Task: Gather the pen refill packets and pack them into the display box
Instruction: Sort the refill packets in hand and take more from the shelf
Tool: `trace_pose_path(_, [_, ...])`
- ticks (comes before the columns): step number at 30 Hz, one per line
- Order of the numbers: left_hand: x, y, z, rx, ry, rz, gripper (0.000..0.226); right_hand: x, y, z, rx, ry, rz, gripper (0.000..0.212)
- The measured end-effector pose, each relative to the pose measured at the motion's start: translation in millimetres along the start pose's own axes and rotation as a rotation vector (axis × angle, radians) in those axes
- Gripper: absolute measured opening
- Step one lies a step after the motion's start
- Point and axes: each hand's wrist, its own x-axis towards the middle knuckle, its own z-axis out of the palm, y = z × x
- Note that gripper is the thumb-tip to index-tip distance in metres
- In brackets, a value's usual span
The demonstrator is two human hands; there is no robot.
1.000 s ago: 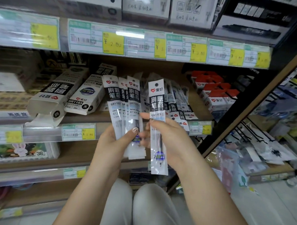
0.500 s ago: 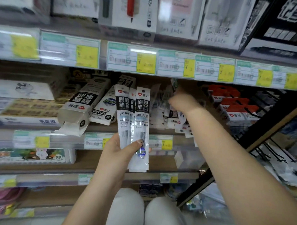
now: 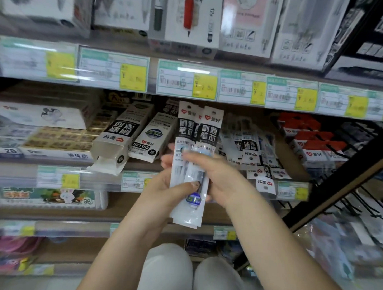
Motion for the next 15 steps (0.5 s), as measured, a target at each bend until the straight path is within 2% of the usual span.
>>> trace_pose_path(1, [-3,2,-2,0.088,-0.010,-0.019,0.015,-1,3,3,0.019,0.018,-0.010,0.017])
trace_pose_path(3, [-9,9,-11,0.366,-0.011,0.018,0.009,2,6,3,0.094,0.075,-0.017,0.012])
trace_pose_path(4, [-12,11,-18,0.512,0.055,0.090,0.010,3,5,3,0.142,0.107,-0.024,0.010])
trace_pose_path(5, [-15,14,-25,0.636,0.200,0.188,0.012,4,5,2,0.184,0.140,-0.034,0.009])
trace_pose_path(8, [-21,30,-50,0.936,0.820,0.520,0.008,6,8,0,0.282,0.204,-0.051,0.008])
trace_pose_path(9, [-19,32,-64,1.017,0.939,0.533,0.014,6,10,0,0.300,0.226,-0.052,0.009])
trace_pose_path(10, [-12,33,-80,1.088,0.982,0.476,0.022,7,12,0,0.310,0.249,-0.054,0.009])
trace_pose_path(12, [4,34,-103,1.178,0.945,0.277,0.028,5,15,1,0.329,0.281,-0.061,0.009])
trace_pose_path(13, [10,35,-109,1.201,0.916,0.193,0.027,4,16,2,0.332,0.299,-0.060,0.009])
trace_pose_path(15, [17,37,-110,1.226,0.908,0.135,0.022,2,17,2,0.329,0.331,-0.065,0.009])
